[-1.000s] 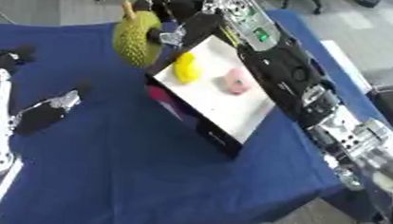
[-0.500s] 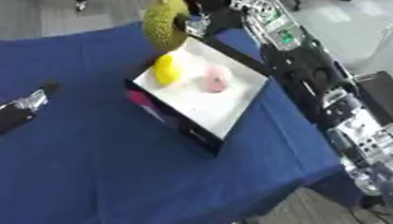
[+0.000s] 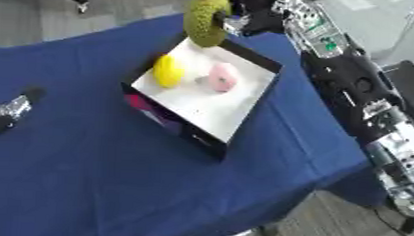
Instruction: Pick up the objects with one hand, pass them to the other hand, and then place them into the box on the other side of the table.
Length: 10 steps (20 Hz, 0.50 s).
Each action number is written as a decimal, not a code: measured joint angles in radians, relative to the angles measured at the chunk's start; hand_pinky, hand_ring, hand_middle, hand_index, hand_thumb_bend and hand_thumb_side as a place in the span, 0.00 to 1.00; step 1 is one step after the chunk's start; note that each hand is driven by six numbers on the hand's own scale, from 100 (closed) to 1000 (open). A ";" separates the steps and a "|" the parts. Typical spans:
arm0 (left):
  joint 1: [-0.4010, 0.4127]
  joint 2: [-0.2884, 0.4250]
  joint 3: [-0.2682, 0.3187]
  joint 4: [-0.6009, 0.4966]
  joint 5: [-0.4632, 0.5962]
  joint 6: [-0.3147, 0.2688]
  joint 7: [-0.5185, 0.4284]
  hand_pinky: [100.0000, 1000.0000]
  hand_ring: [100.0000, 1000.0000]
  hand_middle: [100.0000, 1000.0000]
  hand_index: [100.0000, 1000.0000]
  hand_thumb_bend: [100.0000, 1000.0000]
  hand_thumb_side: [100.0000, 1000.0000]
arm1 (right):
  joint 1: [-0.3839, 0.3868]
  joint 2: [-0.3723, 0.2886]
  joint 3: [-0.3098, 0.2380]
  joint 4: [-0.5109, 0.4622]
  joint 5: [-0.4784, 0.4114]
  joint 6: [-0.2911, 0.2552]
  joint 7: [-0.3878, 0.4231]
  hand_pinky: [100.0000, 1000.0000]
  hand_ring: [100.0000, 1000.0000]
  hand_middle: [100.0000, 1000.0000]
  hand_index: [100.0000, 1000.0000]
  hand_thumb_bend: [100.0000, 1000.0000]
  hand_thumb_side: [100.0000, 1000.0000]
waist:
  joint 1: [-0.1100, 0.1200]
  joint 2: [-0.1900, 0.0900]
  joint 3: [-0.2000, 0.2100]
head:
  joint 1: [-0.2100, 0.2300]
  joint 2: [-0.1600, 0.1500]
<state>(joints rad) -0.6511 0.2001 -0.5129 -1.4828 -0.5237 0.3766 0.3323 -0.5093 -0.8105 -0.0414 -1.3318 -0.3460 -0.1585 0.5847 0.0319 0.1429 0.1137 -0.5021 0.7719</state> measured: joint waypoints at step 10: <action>0.009 0.020 -0.005 -0.005 0.041 0.015 -0.001 0.77 0.76 0.65 0.82 0.74 0.60 | 0.018 0.000 -0.006 0.050 0.098 -0.036 -0.018 0.93 1.00 0.95 0.87 0.00 0.02 | 0.028 0.001 -0.007 | 0.007 0.000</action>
<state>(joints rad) -0.6420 0.2197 -0.5181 -1.4881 -0.4829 0.3912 0.3316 -0.4913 -0.8109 -0.0477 -1.2814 -0.2480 -0.1946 0.5665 0.0598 0.1443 0.1062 -0.4949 0.7720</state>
